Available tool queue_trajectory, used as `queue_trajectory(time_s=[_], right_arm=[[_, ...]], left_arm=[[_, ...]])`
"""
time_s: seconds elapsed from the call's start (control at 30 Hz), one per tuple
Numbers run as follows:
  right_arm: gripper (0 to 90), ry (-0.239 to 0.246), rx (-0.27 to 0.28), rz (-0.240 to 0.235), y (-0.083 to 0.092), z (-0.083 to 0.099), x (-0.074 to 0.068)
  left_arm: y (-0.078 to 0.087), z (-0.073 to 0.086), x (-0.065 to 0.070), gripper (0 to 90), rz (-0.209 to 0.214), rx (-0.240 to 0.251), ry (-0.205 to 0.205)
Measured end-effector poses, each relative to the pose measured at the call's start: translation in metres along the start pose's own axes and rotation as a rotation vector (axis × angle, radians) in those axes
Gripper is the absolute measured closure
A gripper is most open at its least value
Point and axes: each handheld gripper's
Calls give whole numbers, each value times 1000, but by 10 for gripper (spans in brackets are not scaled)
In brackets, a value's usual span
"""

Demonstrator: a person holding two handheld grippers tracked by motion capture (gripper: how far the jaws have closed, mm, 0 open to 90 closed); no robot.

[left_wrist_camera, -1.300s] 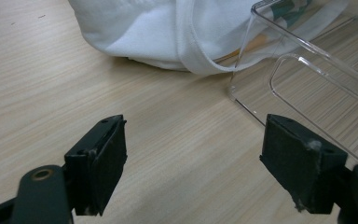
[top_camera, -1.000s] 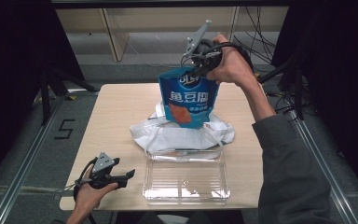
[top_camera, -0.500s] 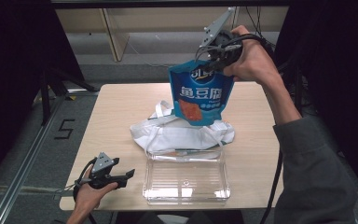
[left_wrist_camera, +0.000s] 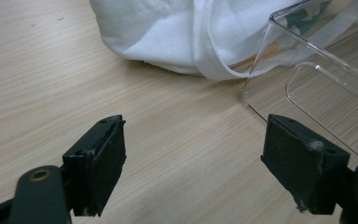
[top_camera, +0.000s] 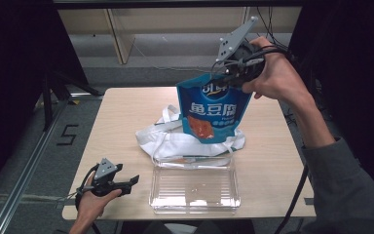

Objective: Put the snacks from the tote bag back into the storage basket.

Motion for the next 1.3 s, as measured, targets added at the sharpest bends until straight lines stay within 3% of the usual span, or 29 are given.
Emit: queue_trajectory(time_s=[0.23,0.47,0.67,0.8,0.83,0.93,0.97,1.03,1.17,1.2,1.3], right_arm=[[900,36,16,-39,-7,-1,-24],[900,68,24,-56,-8,-4,-39],[900,59,16,-85,-16,3,-53],[900,73,4,-100,-20,5,-58],[900,109,22,-105,-22,5,-58],[900,85,11,-112,-23,7,-65],[900,112,20,-130,-24,7,-66],[900,105,19,-123,-24,7,-68],[900,123,21,-152,-28,7,-72],[900,121,19,-158,-30,7,-73],[900,132,25,-170,-36,8,-73]], left_arm=[[1,0,-1,205,-4,-3,-7],[1,0,-1,205,4,-1,-10],[2,1,-1,205,5,12,2],[3,1,-3,205,2,4,-11],[2,1,-2,205,1,10,1],[2,2,-1,205,5,4,-5],[2,1,-1,205,5,6,4],[2,1,-1,205,3,7,0],[3,2,-1,205,2,3,-2],[4,2,1,205,-10,-8,22],[3,2,0,205,-1,0,-1]])
Point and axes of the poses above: each handheld gripper's, and its own axes: y roughly backward along the jaws, z roughly out of its underside, x roughly to its right, and after that the axes turned 4 degrees about x, right-handed
